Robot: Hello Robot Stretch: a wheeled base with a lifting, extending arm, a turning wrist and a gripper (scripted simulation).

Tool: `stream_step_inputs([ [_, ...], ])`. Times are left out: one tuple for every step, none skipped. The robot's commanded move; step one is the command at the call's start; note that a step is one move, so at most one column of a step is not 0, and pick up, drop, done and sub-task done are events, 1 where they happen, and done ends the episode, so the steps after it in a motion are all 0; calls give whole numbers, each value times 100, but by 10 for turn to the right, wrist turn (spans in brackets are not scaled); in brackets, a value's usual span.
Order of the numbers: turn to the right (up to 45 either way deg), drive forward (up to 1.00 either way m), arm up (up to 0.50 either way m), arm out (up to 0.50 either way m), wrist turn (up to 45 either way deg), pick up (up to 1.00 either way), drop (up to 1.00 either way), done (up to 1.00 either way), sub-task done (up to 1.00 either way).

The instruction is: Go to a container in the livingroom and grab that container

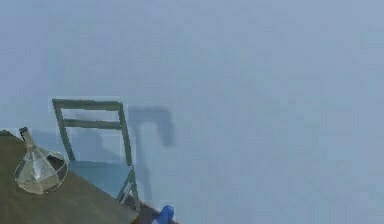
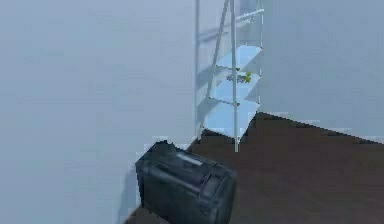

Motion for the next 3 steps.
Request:
stream_step_inputs([
  [0, 50, 0, 0, 0, 0, 0, 0, 0],
  [-450, 0, 0, 0, 0, 0, 0, 0, 0],
  [-450, 0, 0, 0, 0, 0, 0, 0, 0],
])
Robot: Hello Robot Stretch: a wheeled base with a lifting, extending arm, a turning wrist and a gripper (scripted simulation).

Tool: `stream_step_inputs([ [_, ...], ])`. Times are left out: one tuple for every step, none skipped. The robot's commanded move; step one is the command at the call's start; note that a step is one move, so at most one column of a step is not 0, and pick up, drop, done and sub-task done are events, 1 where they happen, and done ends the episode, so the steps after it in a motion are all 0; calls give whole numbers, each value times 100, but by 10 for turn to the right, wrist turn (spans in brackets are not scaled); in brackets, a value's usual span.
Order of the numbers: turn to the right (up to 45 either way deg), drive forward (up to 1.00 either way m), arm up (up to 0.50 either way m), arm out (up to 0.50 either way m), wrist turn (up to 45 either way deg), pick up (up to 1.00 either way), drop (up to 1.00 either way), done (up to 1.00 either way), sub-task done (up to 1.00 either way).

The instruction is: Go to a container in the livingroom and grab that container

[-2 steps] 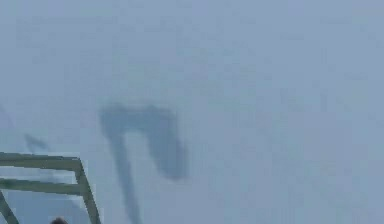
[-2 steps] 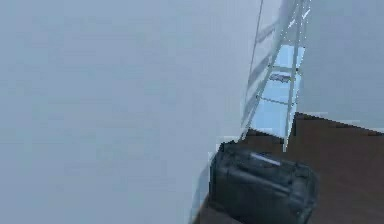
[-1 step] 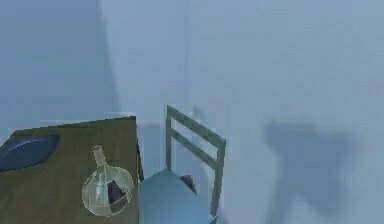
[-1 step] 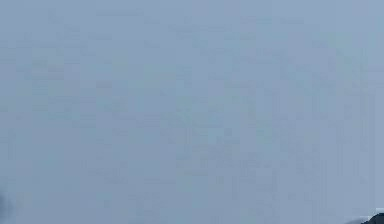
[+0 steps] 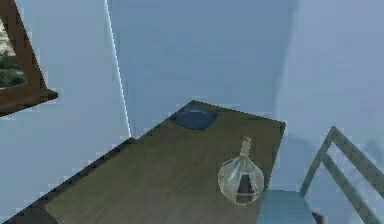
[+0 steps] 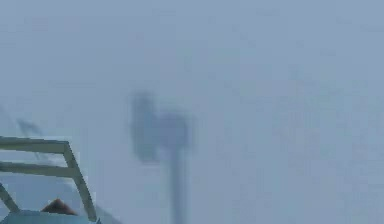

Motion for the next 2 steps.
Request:
stream_step_inputs([
  [-450, 0, 0, 0, 0, 0, 0, 0, 0],
  [-240, 0, 0, 0, 0, 0, 0, 0, 0],
])
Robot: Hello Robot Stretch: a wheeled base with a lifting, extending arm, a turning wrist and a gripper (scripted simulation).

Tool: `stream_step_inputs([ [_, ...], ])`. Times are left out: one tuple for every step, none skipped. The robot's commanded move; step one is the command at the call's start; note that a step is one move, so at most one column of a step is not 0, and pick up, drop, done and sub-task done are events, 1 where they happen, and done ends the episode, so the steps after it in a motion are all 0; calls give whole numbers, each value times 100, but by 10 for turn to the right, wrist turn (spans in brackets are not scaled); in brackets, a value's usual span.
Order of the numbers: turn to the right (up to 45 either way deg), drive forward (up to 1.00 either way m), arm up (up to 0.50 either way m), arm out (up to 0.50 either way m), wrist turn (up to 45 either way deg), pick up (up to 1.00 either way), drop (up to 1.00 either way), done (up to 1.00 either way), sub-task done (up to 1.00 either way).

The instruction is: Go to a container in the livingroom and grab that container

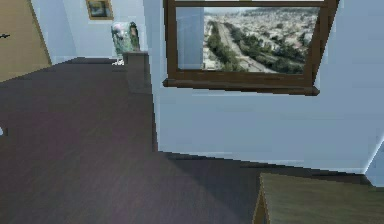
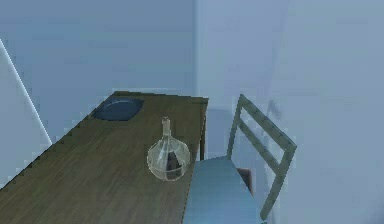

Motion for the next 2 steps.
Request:
stream_step_inputs([
  [0, 0, 50, 0, 0, 0, 0, 0, 0],
  [0, 0, 38, 0, 0, 0, 0, 0, 0],
])
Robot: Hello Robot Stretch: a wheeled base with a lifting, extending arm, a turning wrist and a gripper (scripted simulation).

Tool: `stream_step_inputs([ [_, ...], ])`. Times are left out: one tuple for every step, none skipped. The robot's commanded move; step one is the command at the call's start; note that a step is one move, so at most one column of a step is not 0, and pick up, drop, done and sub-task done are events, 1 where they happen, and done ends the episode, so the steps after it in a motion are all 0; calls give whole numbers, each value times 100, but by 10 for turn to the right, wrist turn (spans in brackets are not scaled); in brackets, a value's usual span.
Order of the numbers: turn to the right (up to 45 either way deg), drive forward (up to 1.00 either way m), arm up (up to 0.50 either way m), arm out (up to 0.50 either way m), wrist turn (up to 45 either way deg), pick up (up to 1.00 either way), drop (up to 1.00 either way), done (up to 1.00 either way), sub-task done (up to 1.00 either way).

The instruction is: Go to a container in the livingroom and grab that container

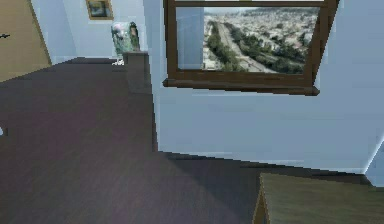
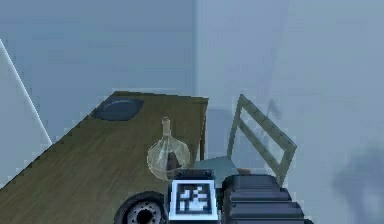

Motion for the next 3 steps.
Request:
stream_step_inputs([
  [0, 0, 0, 24, 0, 0, 0, 0, 0],
  [0, 0, 0, 0, 450, 0, 0, 0, 0],
  [0, 0, 0, 0, 450, 0, 0, 0, 0],
])
